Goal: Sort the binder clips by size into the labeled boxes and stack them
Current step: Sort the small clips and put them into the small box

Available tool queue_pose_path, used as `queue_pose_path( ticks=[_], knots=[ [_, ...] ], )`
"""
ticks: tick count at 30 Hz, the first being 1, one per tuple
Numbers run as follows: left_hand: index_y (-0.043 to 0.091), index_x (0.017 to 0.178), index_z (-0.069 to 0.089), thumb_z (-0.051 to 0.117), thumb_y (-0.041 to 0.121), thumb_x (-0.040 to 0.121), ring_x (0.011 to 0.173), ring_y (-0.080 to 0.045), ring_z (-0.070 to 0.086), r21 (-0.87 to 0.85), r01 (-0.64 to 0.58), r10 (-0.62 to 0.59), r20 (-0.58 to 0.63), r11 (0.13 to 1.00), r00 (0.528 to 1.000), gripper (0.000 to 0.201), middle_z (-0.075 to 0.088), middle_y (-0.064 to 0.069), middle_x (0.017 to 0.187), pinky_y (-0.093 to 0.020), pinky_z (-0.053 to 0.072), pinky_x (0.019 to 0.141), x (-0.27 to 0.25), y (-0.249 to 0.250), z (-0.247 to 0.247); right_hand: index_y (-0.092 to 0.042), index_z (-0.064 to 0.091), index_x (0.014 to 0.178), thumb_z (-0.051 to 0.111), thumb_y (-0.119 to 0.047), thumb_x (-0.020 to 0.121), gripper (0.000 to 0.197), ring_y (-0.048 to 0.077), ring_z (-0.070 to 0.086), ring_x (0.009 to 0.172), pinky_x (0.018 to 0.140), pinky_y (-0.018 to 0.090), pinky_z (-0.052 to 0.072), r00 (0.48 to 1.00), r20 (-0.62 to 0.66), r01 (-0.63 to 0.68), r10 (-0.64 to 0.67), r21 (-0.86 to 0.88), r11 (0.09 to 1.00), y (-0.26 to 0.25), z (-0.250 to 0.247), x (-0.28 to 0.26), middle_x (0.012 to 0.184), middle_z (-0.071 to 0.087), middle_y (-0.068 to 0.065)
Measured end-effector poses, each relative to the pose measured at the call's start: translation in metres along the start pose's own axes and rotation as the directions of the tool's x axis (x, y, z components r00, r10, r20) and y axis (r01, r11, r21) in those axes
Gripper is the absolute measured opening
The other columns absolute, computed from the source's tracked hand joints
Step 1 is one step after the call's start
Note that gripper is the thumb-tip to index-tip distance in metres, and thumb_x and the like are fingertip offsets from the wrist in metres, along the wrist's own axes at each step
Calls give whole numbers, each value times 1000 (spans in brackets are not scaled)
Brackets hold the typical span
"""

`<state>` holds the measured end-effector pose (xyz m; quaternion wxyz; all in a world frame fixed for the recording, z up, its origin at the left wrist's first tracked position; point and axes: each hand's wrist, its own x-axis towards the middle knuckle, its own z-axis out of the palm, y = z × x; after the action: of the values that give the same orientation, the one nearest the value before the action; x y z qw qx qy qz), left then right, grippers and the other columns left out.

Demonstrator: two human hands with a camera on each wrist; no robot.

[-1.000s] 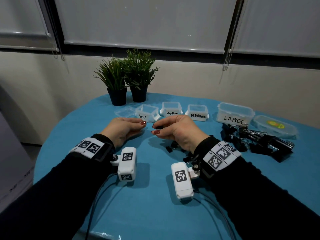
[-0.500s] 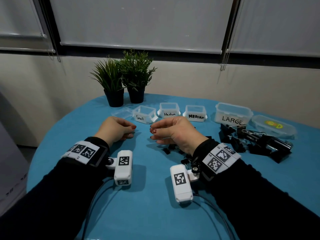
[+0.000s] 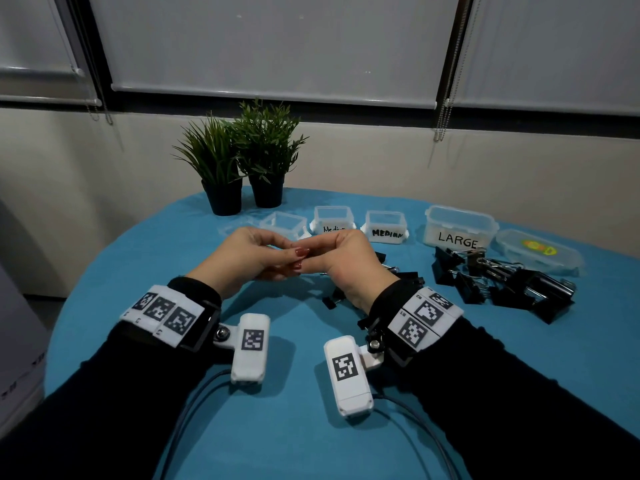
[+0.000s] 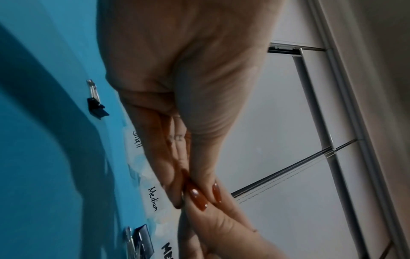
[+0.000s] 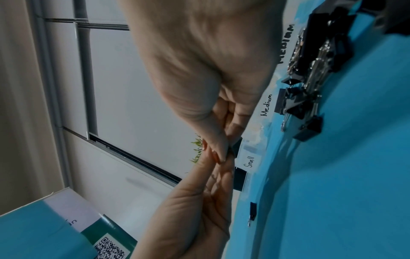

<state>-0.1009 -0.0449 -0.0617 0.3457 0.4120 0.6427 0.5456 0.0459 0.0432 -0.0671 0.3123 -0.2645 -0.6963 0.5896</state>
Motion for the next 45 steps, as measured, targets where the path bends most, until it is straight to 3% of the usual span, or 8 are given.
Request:
queue_pose_path(
  ticks=[9, 17, 24, 27, 32, 36, 41, 45],
  knots=[
    [10, 91, 78, 78, 12, 65, 66, -16, 71, -176, -133, 136, 7, 975, 991, 25, 75, -11, 75, -22, 61, 67, 2, -5, 0, -8, 80, 97, 86, -6, 75, 23, -2, 66, 67, 68, 10, 49, 999, -51, -21, 15, -121, 992, -4, -4, 0, 81, 76, 0],
    [10, 104, 77, 72, 24, 83, 74, -11, 72, -51, -63, 67, 78, 997, 995, 26, 77, -5, 84, -21, 58, 61, 1, -6, 2, -2, 62, 99, 72, 0, 88, 15, 16, 67, 61, 61, 26, 56, 995, 21, -92, 93, -37, 995, -5, -2, -1, 80, 72, 18],
    [7, 83, 72, 61, 16, 99, 63, -16, 58, 138, -77, 90, -91, 987, 992, 22, 61, -9, 72, -23, 58, 58, 10, -8, 4, -13, 40, 114, 60, -10, 99, 25, 24, 64, 63, 57, 28, 48, 991, 79, -94, 108, -158, 983, -20, -9, -1, 79, 72, 16],
    [9, 88, 66, 45, 15, 107, 67, -18, 52, 509, 23, 99, -211, 861, 972, 29, 56, -4, 78, -20, 44, 55, 18, -11, -3, -17, 55, 113, 75, -30, 90, 33, 16, 64, 68, 55, 22, 48, 994, -93, -92, 56, -456, 885, -32, -51, -1, 96, 73, 10],
    [5, 104, 74, 52, 23, 103, 104, -33, 63, 763, 170, -27, -196, 623, 980, 29, 71, -14, 109, -30, 45, 81, 23, -17, -10, -22, 69, 113, 84, -28, 79, 38, 18, 55, 99, 90, 32, 44, 955, -182, -296, 236, -671, 680, -34, -106, -21, 111, 59, -4],
    [17, 89, 76, 63, 28, 97, 96, -30, 63, 787, 186, -12, -222, 588, 975, 19, 71, -7, 94, -29, 44, 75, 21, -13, -13, -26, 69, 107, 89, -32, 72, 40, 14, 54, 79, 65, 27, 46, 925, -173, -354, 339, -720, 597, -33, -119, -29, 94, 55, -8],
    [22, 77, 73, 77, 27, 85, 73, -16, 62, 789, -11, 172, -120, 615, 978, 10, 71, 4, 86, -25, 42, 61, 8, 7, 6, -15, 70, 93, 83, -8, 79, 20, 20, 66, 75, 81, 39, 61, 944, -126, -315, 305, -615, 723, -15, -113, -16, 99, 71, 8],
    [20, 74, 73, 86, 54, 69, 61, -7, 57, 790, -91, 36, 87, 606, 996, 37, 66, 10, 64, -19, 40, 53, -2, 25, 39, -10, 67, 84, 77, 2, 82, 16, 25, 70, 82, 75, 36, 61, 957, -115, -286, 267, -546, 787, -17, -114, -12, 94, 71, 10]
  ],
)
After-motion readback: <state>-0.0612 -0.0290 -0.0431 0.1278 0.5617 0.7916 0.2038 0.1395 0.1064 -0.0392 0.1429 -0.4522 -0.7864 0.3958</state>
